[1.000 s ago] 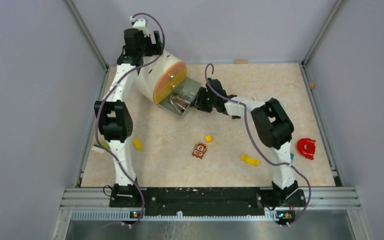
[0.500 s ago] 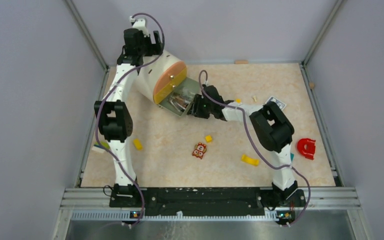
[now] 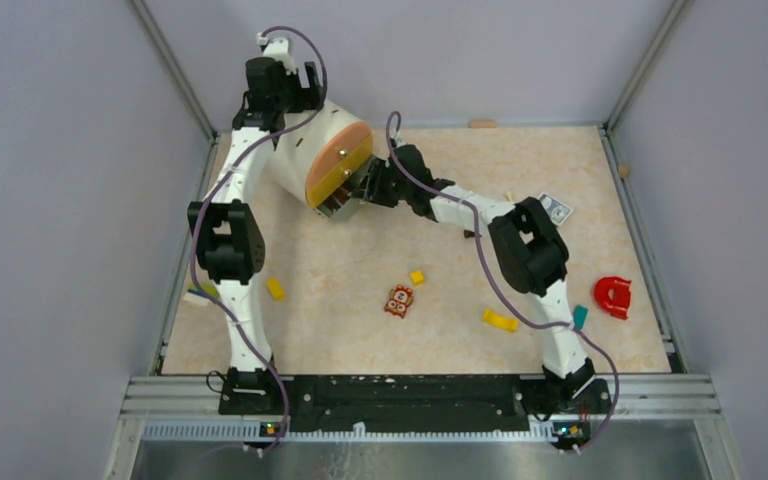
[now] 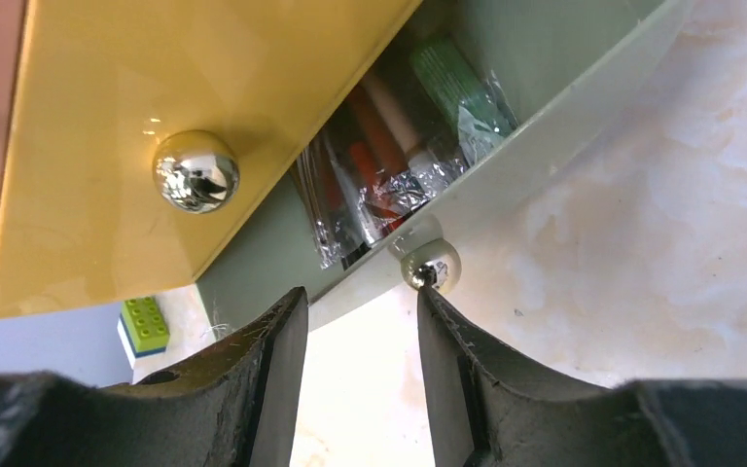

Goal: Organize the makeup
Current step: Close the drawer in the storage box, then reset both arms

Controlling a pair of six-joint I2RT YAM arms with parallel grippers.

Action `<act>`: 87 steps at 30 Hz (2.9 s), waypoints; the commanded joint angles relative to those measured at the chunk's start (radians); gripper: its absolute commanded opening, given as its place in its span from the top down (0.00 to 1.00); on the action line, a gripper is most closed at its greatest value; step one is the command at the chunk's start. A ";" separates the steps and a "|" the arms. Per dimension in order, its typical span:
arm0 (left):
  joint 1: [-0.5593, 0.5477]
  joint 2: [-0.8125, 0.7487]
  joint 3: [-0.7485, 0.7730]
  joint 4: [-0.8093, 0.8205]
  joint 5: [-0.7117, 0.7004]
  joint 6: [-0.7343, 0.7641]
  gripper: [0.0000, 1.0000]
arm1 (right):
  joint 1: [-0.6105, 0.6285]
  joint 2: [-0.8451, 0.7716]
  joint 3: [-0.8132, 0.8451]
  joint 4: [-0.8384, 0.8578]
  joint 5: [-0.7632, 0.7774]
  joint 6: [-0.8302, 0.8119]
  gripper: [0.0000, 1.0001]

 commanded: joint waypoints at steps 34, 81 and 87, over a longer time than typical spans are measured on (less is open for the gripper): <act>-0.015 0.062 -0.014 -0.150 0.079 -0.061 0.01 | -0.017 0.176 0.222 0.144 0.036 0.012 0.86; -0.162 -0.687 -0.546 -0.115 -0.373 -0.299 0.01 | -0.101 -1.074 -0.665 -0.398 0.429 -0.257 0.07; -0.351 -0.874 -0.817 -0.170 -0.353 -0.373 0.01 | -0.101 -1.094 -0.675 -0.515 0.460 -0.275 0.06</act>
